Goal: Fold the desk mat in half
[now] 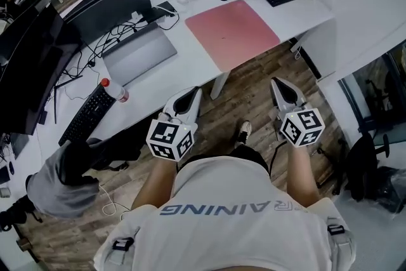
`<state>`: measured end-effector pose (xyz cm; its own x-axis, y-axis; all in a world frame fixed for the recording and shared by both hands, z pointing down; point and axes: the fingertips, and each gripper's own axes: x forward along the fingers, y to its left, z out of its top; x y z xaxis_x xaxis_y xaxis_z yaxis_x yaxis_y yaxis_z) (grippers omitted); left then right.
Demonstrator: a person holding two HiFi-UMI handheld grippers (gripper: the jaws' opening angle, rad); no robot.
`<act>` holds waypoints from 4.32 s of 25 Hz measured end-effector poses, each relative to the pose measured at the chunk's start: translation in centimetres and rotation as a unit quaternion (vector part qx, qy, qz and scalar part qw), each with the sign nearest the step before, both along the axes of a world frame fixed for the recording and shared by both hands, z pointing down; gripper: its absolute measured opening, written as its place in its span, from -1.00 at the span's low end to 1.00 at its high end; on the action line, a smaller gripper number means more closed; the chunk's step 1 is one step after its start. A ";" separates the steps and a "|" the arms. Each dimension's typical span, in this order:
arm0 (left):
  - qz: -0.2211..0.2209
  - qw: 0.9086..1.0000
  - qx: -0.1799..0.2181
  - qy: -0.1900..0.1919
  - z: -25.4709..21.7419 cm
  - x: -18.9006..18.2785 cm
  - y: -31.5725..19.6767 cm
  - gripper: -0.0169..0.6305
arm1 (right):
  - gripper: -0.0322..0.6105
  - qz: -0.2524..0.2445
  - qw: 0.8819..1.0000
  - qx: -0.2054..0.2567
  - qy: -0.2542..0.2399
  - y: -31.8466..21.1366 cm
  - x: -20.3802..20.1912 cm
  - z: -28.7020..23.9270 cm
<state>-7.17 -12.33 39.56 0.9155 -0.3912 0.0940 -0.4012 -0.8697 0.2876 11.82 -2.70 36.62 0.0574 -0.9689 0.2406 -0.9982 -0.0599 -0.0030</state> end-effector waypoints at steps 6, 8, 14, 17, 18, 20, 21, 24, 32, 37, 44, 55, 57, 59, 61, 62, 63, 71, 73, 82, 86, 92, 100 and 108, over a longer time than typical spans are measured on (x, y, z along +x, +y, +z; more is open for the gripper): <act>-0.038 0.999 0.003 -0.008 -0.5 2.8 -3.2 -0.95 | -0.85 -0.038 0.999 0.022 -0.012 -4.9 3.4 -0.6; -0.047 0.999 0.006 -0.013 -0.8 4.4 -4.2 -0.95 | -0.86 -0.053 0.998 0.019 -0.016 -6.3 4.7 -0.2; -0.075 0.997 0.009 -0.019 -1.1 10.0 -7.3 -0.95 | -0.85 -0.086 0.996 0.013 -0.016 -9.7 10.7 -0.1; -0.087 0.996 0.010 -0.021 -1.2 13.9 -8.8 -0.95 | -0.85 -0.098 0.995 0.010 -0.014 -11.3 14.9 -0.8; -0.093 0.995 0.011 -0.021 -1.3 15.1 -9.3 -0.95 | -0.86 -0.103 0.995 0.010 -0.013 -11.9 16.4 -1.0; -0.108 0.994 0.012 -0.024 -1.1 17.2 -10.3 -0.95 | -0.85 -0.112 0.994 0.009 -0.014 -13.4 19.1 -1.0; -0.118 0.993 0.011 -0.026 -0.9 17.9 -10.8 -0.95 | -0.85 -0.117 0.993 0.008 -0.016 -14.3 20.3 -0.7; -0.152 0.988 0.007 -0.036 0.1 19.1 -11.9 -0.95 | -0.86 -0.147 0.989 -0.002 -0.032 -16.8 22.2 1.3; -0.228 0.970 -0.024 -0.083 2.6 18.5 -12.9 -0.95 | -0.85 -0.251 0.963 -0.044 -0.085 -22.2 20.3 6.7; -0.257 0.961 -0.033 -0.095 2.6 17.0 -13.1 -0.95 | -0.85 -0.292 0.948 -0.072 -0.101 -24.2 17.8 8.6; -0.246 0.962 -0.051 -0.111 3.4 13.3 -13.8 -0.95 | -0.85 -0.302 0.945 -0.098 -0.081 -24.6 11.3 10.0; -0.228 0.964 -0.081 -0.110 5.7 11.1 -12.8 -0.95 | -0.32 -0.345 0.898 -0.273 0.008 -21.7 5.8 21.3; -0.227 0.963 -0.082 -0.119 6.2 11.1 -12.2 -0.95 | -0.31 -0.357 0.885 -0.297 0.029 -21.1 5.1 23.3; -0.226 0.962 -0.084 -0.126 6.7 11.0 -11.7 -0.95 | -0.29 -0.363 0.876 -0.314 0.043 -20.5 4.4 25.0; -0.226 0.962 -0.090 -0.126 7.1 10.9 -11.2 -0.95 | -0.29 -0.370 0.867 -0.327 0.071 -20.0 3.5 26.8; -0.227 0.961 -0.093 -0.126 7.2 10.8 -11.0 -0.95 | -0.29 -0.374 0.861 -0.334 0.088 -19.8 3.2 27.6; -0.229 0.961 -0.096 -0.126 7.4 10.7 -10.9 -0.95 | -0.29 -0.378 0.855 -0.339 0.107 -19.6 3.0 28.4; -0.254 0.951 -0.118 -0.131 8.6 8.9 -10.0 -0.95 | -0.39 -0.409 0.804 -0.345 0.258 -19.3 2.1 33.0; -0.258 0.950 -0.122 -0.130 8.7 8.6 -9.8 -0.95 | -0.39 -0.406 0.800 -0.356 0.263 -19.1 2.1 33.9; -0.260 0.949 -0.130 -0.123 8.8 8.0 -9.8 -0.95 | -0.51 -0.377 0.792 -0.349 0.330 -19.3 2.2 35.3; -0.257 0.949 -0.132 -0.122 9.0 8.0 -9.8 -0.95 | -0.55 -0.398 0.791 -0.351 0.305 -19.2 2.2 35.2; -0.252 0.951 -0.132 -0.121 8.9 8.3 -9.9 -0.95 | -0.78 -0.432 0.798 -0.322 0.267 -19.2 2.2 33.9; -0.239 0.956 -0.122 -0.116 8.3 9.5 -9.8 -0.95 | -0.80 -0.380 0.852 -0.306 0.188 -20.2 3.4 31.1; -0.216 0.965 -0.101 -0.109 6.7 12.9 -9.8 -0.95 | -0.80 -0.337 0.886 -0.276 0.156 -21.3 7.4 28.2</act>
<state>5.73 -22.12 46.29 0.6215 -0.6848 0.3805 -0.7834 -0.5433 0.3019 19.22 -23.98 64.80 -0.3426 -0.5478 0.7633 -0.7547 0.6443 0.1236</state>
